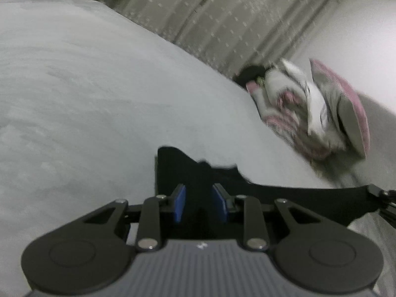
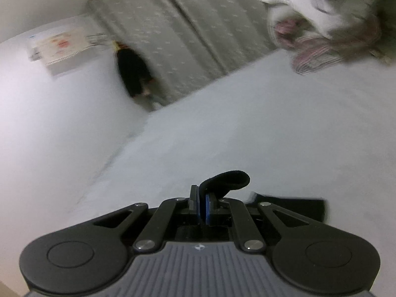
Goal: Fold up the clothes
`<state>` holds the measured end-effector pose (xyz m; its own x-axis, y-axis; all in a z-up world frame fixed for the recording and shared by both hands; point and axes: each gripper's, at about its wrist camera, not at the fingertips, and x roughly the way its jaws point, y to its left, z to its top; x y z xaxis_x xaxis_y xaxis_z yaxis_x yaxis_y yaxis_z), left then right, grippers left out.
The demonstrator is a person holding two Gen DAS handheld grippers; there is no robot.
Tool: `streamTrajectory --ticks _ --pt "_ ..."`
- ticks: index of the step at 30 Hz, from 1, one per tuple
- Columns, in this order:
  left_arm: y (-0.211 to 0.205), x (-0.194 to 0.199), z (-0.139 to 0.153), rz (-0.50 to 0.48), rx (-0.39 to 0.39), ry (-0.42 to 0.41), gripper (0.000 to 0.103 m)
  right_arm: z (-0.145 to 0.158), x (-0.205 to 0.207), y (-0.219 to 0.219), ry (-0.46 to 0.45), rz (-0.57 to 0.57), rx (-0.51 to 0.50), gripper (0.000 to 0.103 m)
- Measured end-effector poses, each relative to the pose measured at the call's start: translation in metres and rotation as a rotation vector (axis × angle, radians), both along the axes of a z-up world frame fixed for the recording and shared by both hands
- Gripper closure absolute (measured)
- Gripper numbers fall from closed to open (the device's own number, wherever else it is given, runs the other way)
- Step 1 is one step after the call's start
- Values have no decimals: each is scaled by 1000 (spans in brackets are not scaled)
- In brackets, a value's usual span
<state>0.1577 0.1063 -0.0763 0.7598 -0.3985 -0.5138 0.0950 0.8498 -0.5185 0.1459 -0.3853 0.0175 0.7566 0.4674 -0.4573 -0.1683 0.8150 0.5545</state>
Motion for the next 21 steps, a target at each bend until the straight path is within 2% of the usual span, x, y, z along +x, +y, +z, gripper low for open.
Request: streamTrajectory --ticks 4,7,10,14,18,21 --pt "-18 2 -6 -44 108 27 80 -51 7 -31 121 -77 15 95" --pt "-27 -1 -6 -67 180 17 80 -87 12 -42 195 -116 -4 95" --pt "-29 -2 -5 -86 217 10 81 -113 11 -49 225 -129 -23 98" --pt "-20 -5 -1 -87 205 16 80 -113 5 -56 211 -155 16 96" --pt "-21 -7 7 -83 188 -9 76 -99 -8 -58 165 -200 -35 68" --pt "-25 -8 11 -85 190 -33 76 -84 -15 -51 101 -197 -100 67"
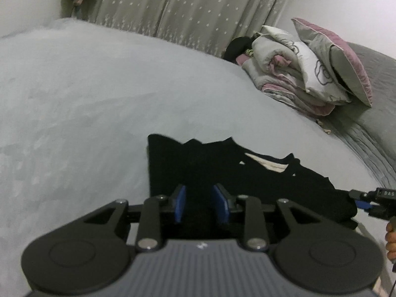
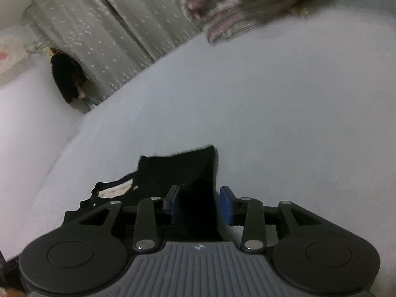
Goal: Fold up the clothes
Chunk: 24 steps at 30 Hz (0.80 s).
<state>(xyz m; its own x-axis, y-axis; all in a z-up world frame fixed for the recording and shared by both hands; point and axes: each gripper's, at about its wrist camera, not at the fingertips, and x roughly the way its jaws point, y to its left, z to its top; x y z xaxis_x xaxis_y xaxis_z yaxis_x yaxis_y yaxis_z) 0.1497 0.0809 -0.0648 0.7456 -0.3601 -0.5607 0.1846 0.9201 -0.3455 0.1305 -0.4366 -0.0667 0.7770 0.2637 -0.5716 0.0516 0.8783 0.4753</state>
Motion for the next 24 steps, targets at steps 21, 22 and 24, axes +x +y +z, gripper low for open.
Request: streamTrajectory --ticks 21,22,24 --pt "-14 5 -5 -34 100 28 67 11 -11 52 119 312 -334 67" --pt "-14 4 -3 -31 93 21 67 14 -12 48 101 297 -323 67" --pt "-17 2 0 -39 90 -1 66 20 -14 40 62 259 -303 66"
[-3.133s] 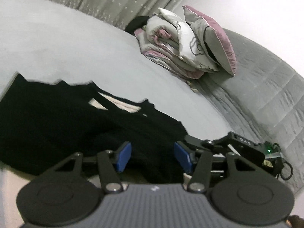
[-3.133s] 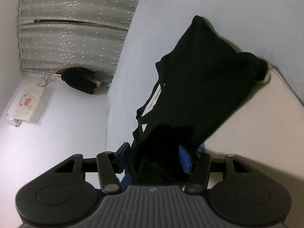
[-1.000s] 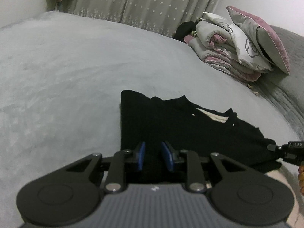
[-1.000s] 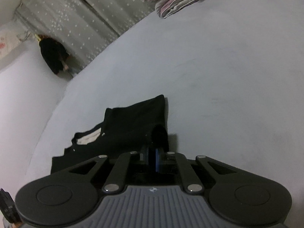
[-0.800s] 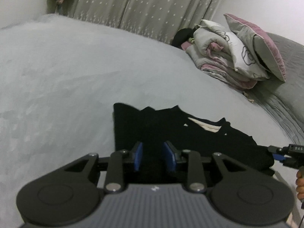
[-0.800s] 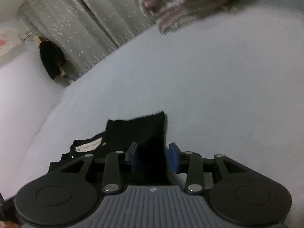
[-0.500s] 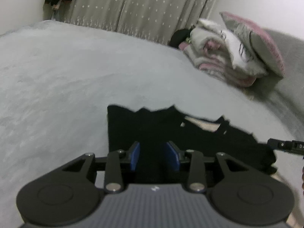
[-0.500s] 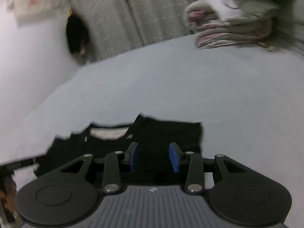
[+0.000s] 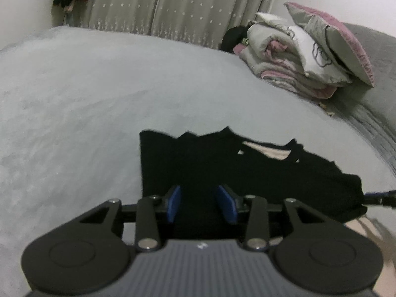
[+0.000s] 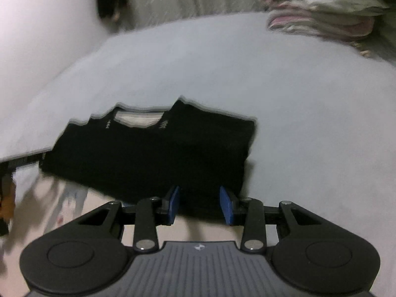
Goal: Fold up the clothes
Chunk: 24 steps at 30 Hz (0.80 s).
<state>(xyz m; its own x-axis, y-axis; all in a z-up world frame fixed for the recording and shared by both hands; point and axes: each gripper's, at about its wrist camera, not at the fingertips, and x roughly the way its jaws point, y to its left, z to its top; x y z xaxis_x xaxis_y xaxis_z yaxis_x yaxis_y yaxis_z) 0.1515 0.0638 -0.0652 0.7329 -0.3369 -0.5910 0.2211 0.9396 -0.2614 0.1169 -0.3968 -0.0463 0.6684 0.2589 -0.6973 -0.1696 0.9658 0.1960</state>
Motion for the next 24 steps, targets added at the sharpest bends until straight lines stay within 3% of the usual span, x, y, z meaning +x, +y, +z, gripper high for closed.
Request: streamTrajectory --ticks 2,5,9,10,12,16,20,24 --pt "-3 -1 0 -13 1 -10 65 5 4 -2 -39 -28 6 66" --pt "-8 0 -4 -20 22 -3 64 4 18 0 -83 -64 -64 66" --pt "-14 0 -7 -36 50 -4 61 -12 38 -7 -74 -103 -64 70" --pt "-14 1 -9 -38 53 0 61 -18 42 -8 -69 -105 -80 77" --pt "-15 2 -11 -42 62 4 61 -29 49 -8 -50 -123 -138 78" --pt "-15 2 -12 -50 72 4 60 -26 46 -12 -80 -183 -93 77" --pt "-14 3 -11 -43 52 6 58 -12 38 -8 -100 -172 -73 77" --pt "-15 3 -11 -45 56 3 58 -3 42 -20 -40 -234 29 78"
